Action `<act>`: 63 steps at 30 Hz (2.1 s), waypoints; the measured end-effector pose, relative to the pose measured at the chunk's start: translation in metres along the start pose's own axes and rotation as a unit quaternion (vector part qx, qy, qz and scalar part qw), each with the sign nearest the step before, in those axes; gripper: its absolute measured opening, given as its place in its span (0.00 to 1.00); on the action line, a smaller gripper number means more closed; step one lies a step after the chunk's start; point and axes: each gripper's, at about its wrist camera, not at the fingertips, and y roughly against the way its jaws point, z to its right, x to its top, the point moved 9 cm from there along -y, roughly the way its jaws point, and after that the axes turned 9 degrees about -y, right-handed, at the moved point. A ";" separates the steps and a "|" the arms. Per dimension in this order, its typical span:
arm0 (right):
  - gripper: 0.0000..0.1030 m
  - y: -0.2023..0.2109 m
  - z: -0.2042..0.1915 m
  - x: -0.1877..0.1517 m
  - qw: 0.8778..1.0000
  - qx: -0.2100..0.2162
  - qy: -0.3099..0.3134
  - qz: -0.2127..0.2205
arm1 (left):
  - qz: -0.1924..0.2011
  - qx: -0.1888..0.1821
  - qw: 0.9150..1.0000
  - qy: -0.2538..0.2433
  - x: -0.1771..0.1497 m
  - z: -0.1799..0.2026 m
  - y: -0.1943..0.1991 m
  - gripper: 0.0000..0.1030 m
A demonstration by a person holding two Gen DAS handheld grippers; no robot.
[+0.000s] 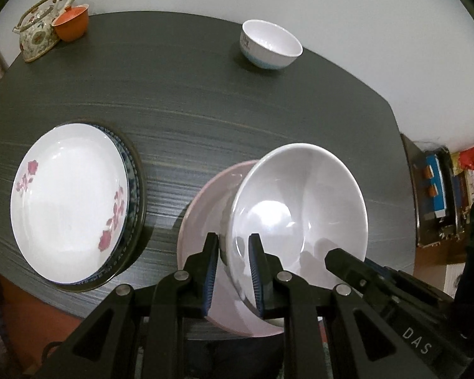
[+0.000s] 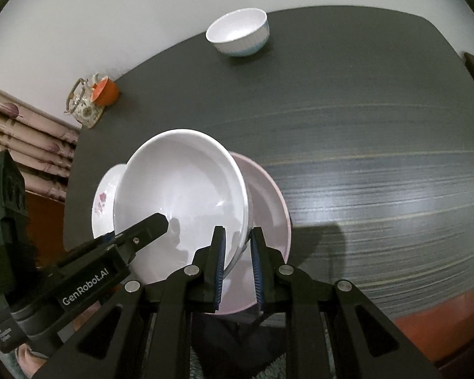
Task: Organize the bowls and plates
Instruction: 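Lower the white bowl into the pink bowl and open both tools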
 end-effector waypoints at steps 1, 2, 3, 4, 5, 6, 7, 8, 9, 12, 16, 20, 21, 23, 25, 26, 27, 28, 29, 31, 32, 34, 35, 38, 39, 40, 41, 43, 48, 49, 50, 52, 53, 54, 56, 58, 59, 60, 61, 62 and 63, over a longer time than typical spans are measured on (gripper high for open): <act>0.16 -0.002 0.001 0.000 1.000 -0.001 -0.002 -0.002 | -0.002 0.002 1.000 0.001 0.000 0.000 -0.001 0.18; 0.16 -0.003 0.002 -0.002 1.000 -0.001 -0.002 -0.004 | -0.005 0.003 1.000 -0.002 -0.002 -0.001 -0.003 0.18; 0.16 -0.004 0.004 -0.003 1.000 -0.001 -0.002 -0.006 | -0.006 0.005 1.000 -0.005 -0.002 0.000 -0.004 0.18; 0.16 -0.006 0.005 -0.005 1.000 -0.002 -0.004 -0.007 | -0.009 0.008 1.000 -0.005 -0.002 0.000 -0.006 0.18; 0.16 -0.005 0.007 -0.005 1.000 -0.002 -0.003 -0.008 | -0.011 0.008 1.000 -0.005 -0.003 -0.001 -0.007 0.18; 0.16 -0.006 0.009 -0.007 1.000 -0.002 -0.004 -0.008 | -0.013 0.010 1.000 -0.007 -0.003 -0.001 -0.008 0.18; 0.16 -0.006 0.010 -0.008 1.000 -0.003 -0.006 -0.009 | -0.014 0.012 1.000 -0.008 -0.004 -0.001 -0.009 0.18; 0.16 -0.006 0.010 -0.007 1.000 -0.005 -0.005 -0.009 | -0.016 0.013 1.000 -0.006 -0.005 -0.002 -0.010 0.18; 0.16 -0.007 0.010 -0.008 1.000 -0.006 -0.003 -0.010 | -0.017 0.013 1.000 -0.007 -0.005 -0.002 -0.011 0.18; 0.16 -0.010 0.009 -0.008 1.000 -0.009 -0.003 -0.012 | -0.019 0.017 1.000 -0.006 -0.006 -0.003 -0.011 0.18; 0.16 -0.016 0.005 -0.009 1.000 -0.012 -0.004 -0.017 | -0.023 0.027 0.999 -0.009 -0.005 0.001 -0.016 0.18; 0.16 -0.020 0.005 -0.009 1.000 -0.018 -0.004 -0.018 | -0.024 0.038 0.999 -0.017 -0.006 0.005 -0.021 0.18; 0.16 -0.021 0.005 -0.010 1.000 -0.020 -0.004 -0.019 | -0.024 0.040 0.999 -0.019 -0.006 0.006 -0.022 0.18; 0.16 -0.023 0.005 -0.010 1.000 -0.022 -0.006 -0.020 | -0.026 0.043 0.999 -0.020 -0.006 0.006 -0.024 0.18; 0.16 -0.024 0.004 -0.010 0.999 -0.025 -0.004 -0.020 | -0.027 0.043 0.999 -0.018 -0.006 0.006 -0.027 0.18; 0.16 -0.025 0.004 -0.010 0.999 -0.025 -0.005 -0.020 | -0.029 0.045 0.998 -0.018 -0.007 0.007 -0.028 0.18; 0.16 -0.026 0.004 -0.010 0.999 -0.024 -0.007 -0.021 | -0.030 0.046 0.998 -0.018 -0.007 0.007 -0.029 0.18; 0.16 -0.027 0.004 -0.011 0.999 -0.024 -0.008 -0.022 | -0.031 0.047 0.998 -0.019 -0.007 0.007 -0.030 0.18; 0.16 -0.028 0.004 -0.011 0.999 -0.023 -0.010 -0.022 | -0.032 0.049 0.998 -0.019 -0.007 0.007 -0.032 0.18; 0.17 -0.030 0.006 -0.011 0.999 -0.025 -0.010 -0.025 | -0.035 0.054 0.998 -0.020 -0.008 0.008 -0.034 0.18; 0.17 -0.030 0.005 -0.011 0.999 -0.025 -0.008 -0.024 | -0.036 0.055 0.998 -0.020 -0.007 0.009 -0.035 0.18; 0.17 -0.030 0.005 -0.011 0.999 -0.030 -0.004 -0.024 | -0.038 0.056 0.998 -0.020 -0.007 0.010 -0.037 0.18; 0.17 -0.030 0.004 -0.011 0.999 -0.032 -0.003 -0.023 | -0.038 0.056 0.997 -0.021 -0.007 0.010 -0.038 0.18; 0.17 -0.031 0.003 -0.012 0.999 -0.037 -0.002 -0.024 | -0.040 0.058 0.997 -0.021 -0.006 0.011 -0.040 0.18; 0.17 -0.031 0.003 -0.012 0.999 -0.040 -0.001 -0.024 | -0.040 0.059 0.997 -0.021 -0.006 0.012 -0.040 0.18; 0.18 -0.031 0.003 -0.011 0.999 -0.042 0.000 -0.024 | -0.041 0.060 0.997 -0.021 -0.006 0.011 -0.041 0.18; 0.18 -0.032 0.002 -0.012 0.999 -0.044 0.001 -0.024 | -0.042 0.060 0.997 -0.020 -0.006 0.011 -0.042 0.19; 0.20 -0.032 0.000 -0.011 0.999 -0.044 0.000 -0.025 | -0.044 0.060 0.997 -0.019 -0.006 0.011 -0.043 0.20; 0.22 -0.032 0.001 -0.010 0.999 -0.043 -0.002 -0.025 | -0.049 0.055 0.997 -0.017 -0.006 0.012 -0.046 0.21; 0.22 -0.032 0.001 -0.010 0.999 -0.044 -0.002 -0.024 | -0.051 0.054 0.997 -0.016 -0.006 0.012 -0.047 0.21; 0.22 -0.032 0.000 -0.010 0.999 -0.046 -0.001 -0.024 | -0.052 0.053 0.997 -0.014 -0.006 0.011 -0.047 0.22; 0.22 -0.032 0.000 -0.009 0.999 -0.047 -0.001 -0.024 | -0.053 0.051 0.997 -0.013 -0.005 0.010 -0.049 0.22; 0.22 -0.032 0.000 -0.009 0.999 -0.047 -0.002 -0.024 | -0.053 0.050 0.997 -0.010 -0.004 0.010 -0.049 0.22; 0.23 -0.032 0.000 -0.009 0.999 -0.045 -0.004 -0.024 | -0.053 0.050 0.997 -0.008 -0.004 0.009 -0.049 0.22; 0.22 -0.032 0.000 -0.009 0.999 -0.043 -0.007 -0.024 | -0.057 0.049 0.997 -0.007 -0.003 0.008 -0.051 0.22; 0.23 -0.032 0.000 -0.009 0.999 -0.042 -0.008 -0.024 | -0.061 0.044 0.997 -0.005 -0.003 0.006 -0.051 0.23; 0.23 -0.032 0.001 -0.009 0.999 -0.042 -0.009 -0.024 | -0.063 0.041 0.997 -0.004 -0.002 0.005 -0.051 0.24; 0.23 -0.031 0.002 -0.009 0.999 -0.042 -0.010 -0.024 | -0.066 0.038 0.997 0.000 -0.002 0.004 -0.051 0.25; 0.23 -0.031 0.003 -0.008 0.999 -0.042 -0.009 -0.024 | -0.068 0.038 0.997 0.000 0.000 0.001 -0.050 0.25; 0.23 -0.030 0.004 -0.007 0.999 -0.042 -0.007 -0.023 | -0.070 0.040 0.997 -0.001 0.000 0.001 -0.049 0.26; 0.23 -0.030 0.004 -0.007 0.999 -0.040 -0.009 -0.024 | -0.070 0.040 0.997 -0.002 0.000 0.000 -0.048 0.28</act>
